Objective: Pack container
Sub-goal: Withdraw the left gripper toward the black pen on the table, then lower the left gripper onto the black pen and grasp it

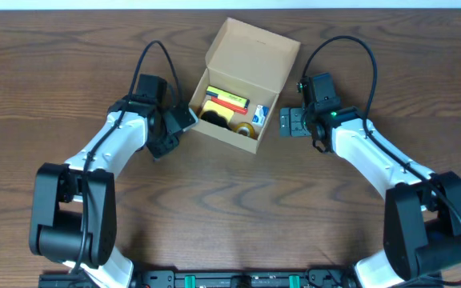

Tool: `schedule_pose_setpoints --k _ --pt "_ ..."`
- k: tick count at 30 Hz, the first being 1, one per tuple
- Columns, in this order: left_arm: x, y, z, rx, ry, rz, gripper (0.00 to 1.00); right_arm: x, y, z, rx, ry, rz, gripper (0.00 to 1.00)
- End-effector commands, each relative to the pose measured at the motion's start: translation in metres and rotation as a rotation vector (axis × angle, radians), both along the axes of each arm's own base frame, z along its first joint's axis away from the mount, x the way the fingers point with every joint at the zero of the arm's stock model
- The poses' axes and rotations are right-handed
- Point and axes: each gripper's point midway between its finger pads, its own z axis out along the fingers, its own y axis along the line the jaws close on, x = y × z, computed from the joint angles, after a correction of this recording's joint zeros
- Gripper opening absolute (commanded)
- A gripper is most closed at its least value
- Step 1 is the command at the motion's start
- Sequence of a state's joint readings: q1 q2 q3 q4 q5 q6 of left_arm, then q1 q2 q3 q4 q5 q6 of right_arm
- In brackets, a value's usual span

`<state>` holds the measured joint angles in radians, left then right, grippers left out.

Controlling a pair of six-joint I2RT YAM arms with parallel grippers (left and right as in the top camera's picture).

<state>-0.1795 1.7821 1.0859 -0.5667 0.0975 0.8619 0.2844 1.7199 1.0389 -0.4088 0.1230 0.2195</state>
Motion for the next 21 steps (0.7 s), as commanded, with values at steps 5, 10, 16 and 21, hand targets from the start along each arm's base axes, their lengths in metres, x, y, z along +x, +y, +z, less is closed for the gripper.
schedule_pose_setpoints --k 5,10,16,21 --pt "-0.012 -0.001 -0.009 -0.045 0.06 0.082 0.4 -0.001 -0.004 -0.004 0.002 0.013 -0.019 0.99" --pt "-0.027 -0.024 -0.008 -0.162 0.137 0.126 0.4 -0.001 -0.004 -0.004 0.002 0.012 -0.019 0.99" --pt "-0.027 -0.024 -0.008 -0.18 0.154 0.214 0.34 -0.001 -0.004 -0.004 0.002 0.012 -0.019 0.99" --pt "-0.031 -0.024 -0.015 -0.189 0.16 0.26 0.24 -0.001 -0.004 -0.004 0.002 0.012 -0.019 0.99"
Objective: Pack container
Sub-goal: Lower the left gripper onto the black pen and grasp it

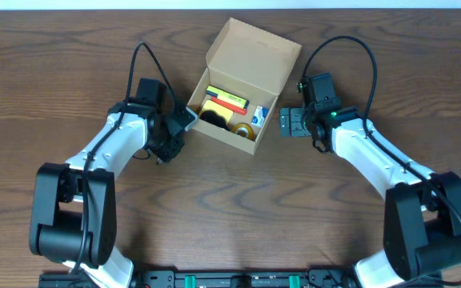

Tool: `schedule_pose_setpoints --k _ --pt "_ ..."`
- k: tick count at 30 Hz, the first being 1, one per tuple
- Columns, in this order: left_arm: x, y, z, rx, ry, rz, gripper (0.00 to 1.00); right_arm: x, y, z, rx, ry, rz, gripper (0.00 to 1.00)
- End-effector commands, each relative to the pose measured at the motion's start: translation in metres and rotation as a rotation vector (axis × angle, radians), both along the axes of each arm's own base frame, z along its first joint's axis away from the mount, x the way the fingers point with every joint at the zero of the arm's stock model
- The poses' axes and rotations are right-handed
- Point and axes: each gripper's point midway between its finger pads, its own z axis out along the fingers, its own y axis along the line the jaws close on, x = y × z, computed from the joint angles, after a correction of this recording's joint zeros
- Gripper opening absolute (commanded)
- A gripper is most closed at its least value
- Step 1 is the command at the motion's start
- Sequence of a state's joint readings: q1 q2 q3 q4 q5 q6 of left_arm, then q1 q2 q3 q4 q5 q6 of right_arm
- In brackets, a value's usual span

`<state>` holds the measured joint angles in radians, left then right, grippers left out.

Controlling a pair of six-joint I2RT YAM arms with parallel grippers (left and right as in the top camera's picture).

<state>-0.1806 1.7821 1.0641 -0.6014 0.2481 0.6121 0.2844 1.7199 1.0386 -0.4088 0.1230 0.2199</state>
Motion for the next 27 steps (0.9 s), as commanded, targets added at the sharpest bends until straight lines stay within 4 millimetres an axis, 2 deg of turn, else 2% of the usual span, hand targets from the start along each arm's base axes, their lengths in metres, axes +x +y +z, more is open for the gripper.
schedule_pose_setpoints --k 1,4,8,13,18,27 --pt "-0.009 -0.002 -0.011 -0.017 0.042 0.058 0.23 -0.001 -0.004 -0.004 0.002 0.012 -0.018 0.99" --pt "-0.004 -0.005 -0.007 -0.029 0.021 0.101 0.22 -0.001 -0.004 -0.004 0.002 0.012 -0.018 0.99" --pt "0.001 -0.006 0.009 -0.042 -0.025 0.113 0.22 -0.001 -0.004 -0.004 0.002 0.012 -0.018 0.99" --pt "-0.014 -0.003 0.033 -0.052 -0.065 0.116 0.25 -0.001 -0.004 -0.004 0.002 0.012 -0.018 0.99" --pt "-0.031 0.001 0.028 -0.063 -0.06 0.166 0.27 -0.001 -0.004 -0.004 0.002 0.012 -0.018 0.99" --pt "-0.038 0.006 -0.001 -0.093 -0.049 0.311 0.27 -0.001 -0.004 -0.004 0.002 0.012 -0.018 0.99"
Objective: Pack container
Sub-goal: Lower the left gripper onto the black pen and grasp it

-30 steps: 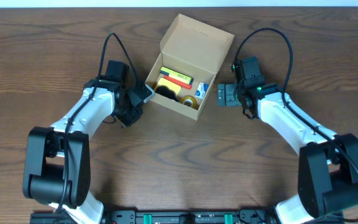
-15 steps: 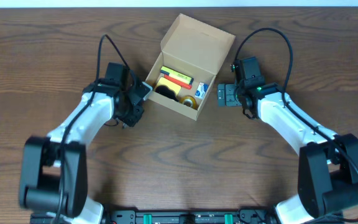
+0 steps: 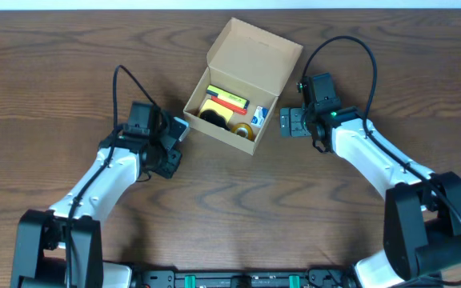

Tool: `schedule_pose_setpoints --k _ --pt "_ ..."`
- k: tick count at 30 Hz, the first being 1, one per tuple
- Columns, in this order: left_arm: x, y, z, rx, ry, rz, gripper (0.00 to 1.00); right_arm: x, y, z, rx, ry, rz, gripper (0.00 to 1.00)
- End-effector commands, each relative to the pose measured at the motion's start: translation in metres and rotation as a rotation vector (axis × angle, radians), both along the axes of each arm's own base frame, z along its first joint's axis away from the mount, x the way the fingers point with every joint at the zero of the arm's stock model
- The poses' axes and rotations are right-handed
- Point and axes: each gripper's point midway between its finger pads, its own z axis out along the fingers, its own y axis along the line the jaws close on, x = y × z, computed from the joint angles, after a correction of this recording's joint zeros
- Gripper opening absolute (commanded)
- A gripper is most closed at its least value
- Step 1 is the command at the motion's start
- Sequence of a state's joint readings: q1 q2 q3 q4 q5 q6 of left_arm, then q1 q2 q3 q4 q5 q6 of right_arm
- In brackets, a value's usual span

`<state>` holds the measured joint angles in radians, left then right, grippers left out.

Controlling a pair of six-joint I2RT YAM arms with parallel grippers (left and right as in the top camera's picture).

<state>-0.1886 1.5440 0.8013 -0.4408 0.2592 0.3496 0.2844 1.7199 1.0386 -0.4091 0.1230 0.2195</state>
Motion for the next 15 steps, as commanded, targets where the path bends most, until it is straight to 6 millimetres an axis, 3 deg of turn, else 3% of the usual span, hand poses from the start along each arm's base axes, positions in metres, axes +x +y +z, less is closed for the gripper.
schedule_pose_setpoints --k 1,6,10,15 --pt "-0.003 0.007 -0.011 -0.014 0.015 0.087 0.27 -0.001 -0.004 -0.004 0.002 0.012 -0.019 0.99" --pt "0.004 0.028 -0.022 0.044 0.006 0.195 0.27 -0.001 -0.004 -0.004 0.002 0.012 -0.019 0.99" --pt "0.015 0.028 -0.022 0.037 -0.032 0.205 0.27 -0.001 -0.004 -0.004 0.002 0.011 -0.019 0.99" --pt "0.018 0.032 -0.024 0.048 -0.039 0.215 0.35 -0.001 -0.004 -0.004 0.002 0.012 -0.019 0.99"
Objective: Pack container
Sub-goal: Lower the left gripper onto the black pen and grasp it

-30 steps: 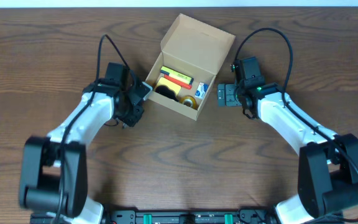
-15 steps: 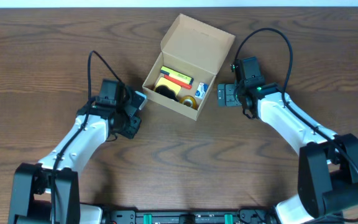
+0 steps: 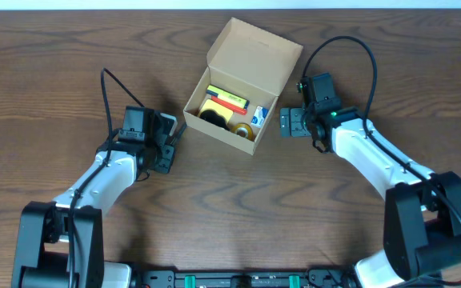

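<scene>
An open cardboard box [image 3: 238, 80] stands at the table's middle back, its lid [image 3: 254, 54] tilted up behind. Inside lie a yellow item, a red and green packet [image 3: 227, 98], a black tape roll [image 3: 211, 117], a yellow tape roll [image 3: 243, 127] and a small blue and white item [image 3: 260, 114]. My left gripper [image 3: 169, 132] hovers a little left of the box's left corner, apart from it; its jaw state does not show. My right gripper [image 3: 288, 122] sits just right of the box's front right wall, fingers spread, holding nothing.
The brown wooden table [image 3: 230, 208] runs under both arms. Black cables arc above each wrist. A white wall edge lines the far side of the table.
My left arm has drawn back further left and down, leaving a wider gap to the box's left corner. The box and my right arm stay put.
At first my left gripper pressed against the box's left corner while the right one stood by the right wall. The left then stayed at that corner, later came off it, and now rests further left. The box barely shifted.
</scene>
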Tool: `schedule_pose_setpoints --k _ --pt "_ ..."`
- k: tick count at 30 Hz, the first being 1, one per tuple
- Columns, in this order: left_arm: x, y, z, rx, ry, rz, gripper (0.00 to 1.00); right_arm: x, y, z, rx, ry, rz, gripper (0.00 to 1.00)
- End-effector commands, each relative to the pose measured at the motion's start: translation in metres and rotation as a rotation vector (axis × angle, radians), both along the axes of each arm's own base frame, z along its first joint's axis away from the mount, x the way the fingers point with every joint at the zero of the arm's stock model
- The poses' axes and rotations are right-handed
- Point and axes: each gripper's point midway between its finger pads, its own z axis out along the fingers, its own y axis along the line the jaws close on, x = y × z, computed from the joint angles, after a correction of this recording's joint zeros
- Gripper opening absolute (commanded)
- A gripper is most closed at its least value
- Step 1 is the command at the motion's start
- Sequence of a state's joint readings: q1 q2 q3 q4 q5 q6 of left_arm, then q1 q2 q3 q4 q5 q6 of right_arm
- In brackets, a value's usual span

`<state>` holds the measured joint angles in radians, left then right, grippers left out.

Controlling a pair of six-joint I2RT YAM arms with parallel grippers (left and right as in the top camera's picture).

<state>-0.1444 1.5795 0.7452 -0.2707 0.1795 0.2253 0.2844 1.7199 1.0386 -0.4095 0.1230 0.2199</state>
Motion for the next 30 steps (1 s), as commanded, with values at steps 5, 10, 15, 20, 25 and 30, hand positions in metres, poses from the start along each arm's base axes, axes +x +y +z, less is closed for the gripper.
schedule_pose_setpoints --k 5,10,15,20,25,30 --pt "-0.003 0.006 -0.02 0.018 0.043 0.028 0.36 -0.001 -0.004 -0.004 0.002 0.011 -0.018 0.99" --pt "0.003 0.002 -0.022 -0.003 0.027 0.025 0.33 -0.001 -0.004 -0.004 0.002 0.011 -0.018 0.99" --pt "0.003 0.002 -0.022 -0.004 0.028 0.024 0.21 -0.001 -0.004 -0.004 0.002 0.012 -0.018 0.99" --pt "0.002 0.002 -0.022 -0.004 0.029 0.024 0.11 -0.001 -0.004 -0.004 0.002 0.011 -0.018 0.99" --pt "0.003 0.002 -0.022 -0.014 0.032 0.043 0.06 -0.001 -0.004 -0.004 0.002 0.011 -0.018 0.99" --pt "0.009 0.001 -0.011 -0.025 -0.009 0.053 0.06 -0.001 -0.004 -0.004 0.002 0.011 -0.018 0.99"
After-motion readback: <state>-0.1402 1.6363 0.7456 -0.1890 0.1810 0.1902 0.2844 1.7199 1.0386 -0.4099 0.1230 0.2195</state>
